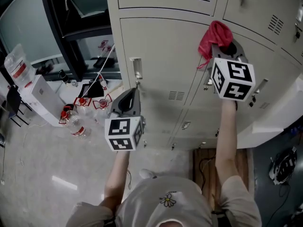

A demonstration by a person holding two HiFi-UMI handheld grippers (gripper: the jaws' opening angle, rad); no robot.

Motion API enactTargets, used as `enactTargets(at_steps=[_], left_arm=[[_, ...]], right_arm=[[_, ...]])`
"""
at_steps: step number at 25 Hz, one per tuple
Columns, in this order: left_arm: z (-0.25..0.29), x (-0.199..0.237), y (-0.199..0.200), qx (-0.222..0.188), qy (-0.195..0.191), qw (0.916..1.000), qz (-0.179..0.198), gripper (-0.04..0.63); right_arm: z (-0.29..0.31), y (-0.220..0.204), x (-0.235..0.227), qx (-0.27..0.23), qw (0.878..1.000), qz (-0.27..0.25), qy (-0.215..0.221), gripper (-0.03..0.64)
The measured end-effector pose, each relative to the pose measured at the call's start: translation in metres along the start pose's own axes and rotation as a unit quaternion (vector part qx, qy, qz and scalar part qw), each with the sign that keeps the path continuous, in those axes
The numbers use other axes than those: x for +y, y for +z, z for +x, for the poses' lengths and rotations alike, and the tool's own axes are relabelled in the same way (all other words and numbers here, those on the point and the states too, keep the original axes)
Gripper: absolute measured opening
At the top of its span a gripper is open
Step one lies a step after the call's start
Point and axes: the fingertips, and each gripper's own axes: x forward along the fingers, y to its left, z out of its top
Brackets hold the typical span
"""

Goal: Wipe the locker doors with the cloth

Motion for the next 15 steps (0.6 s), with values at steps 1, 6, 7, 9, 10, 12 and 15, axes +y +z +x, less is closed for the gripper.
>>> enactTargets(at_steps=[1,6,7,9,10,12,15], left_arm=[[0.001,-0.001,-0.003,0.005,-0.001,1.0,0.0,0.017],[0.002,0.003,-0.014,0.028,0.003,0.9996,0.002,0.017],[0.001,0.005,-0.016,0.031,0.005,0.9995,0.002,0.016],[0.0,0.009,-0.019,0.038,0.009,0.9992,0.001,0.017],[-0.002,0.011,-0.021,0.041,0.011,0.9991,0.0,0.017],[-0.005,0.015,-0.026,0.05,0.014,0.9987,-0.005,0.017],[-0.008,0.023,-0.038,0.068,0.022,0.9974,-0.014,0.017]], right_arm=[[-0.001,-0.001,-0.002,0.001,1.0,0.0,-0.002,0.031],[-0.002,-0.003,-0.005,0.005,1.0,-0.004,-0.006,0.031],[-0.002,-0.003,-0.006,0.007,1.0,-0.003,-0.01,0.031],[-0.005,0.001,-0.005,0.005,1.0,0.0,-0.021,0.031],[-0.009,0.007,0.0,-0.002,1.0,0.001,-0.022,0.031],[-0.018,0.023,0.022,-0.026,1.0,0.0,-0.003,0.031],[-0.02,0.049,0.072,-0.061,0.996,0.016,0.061,0.031]])
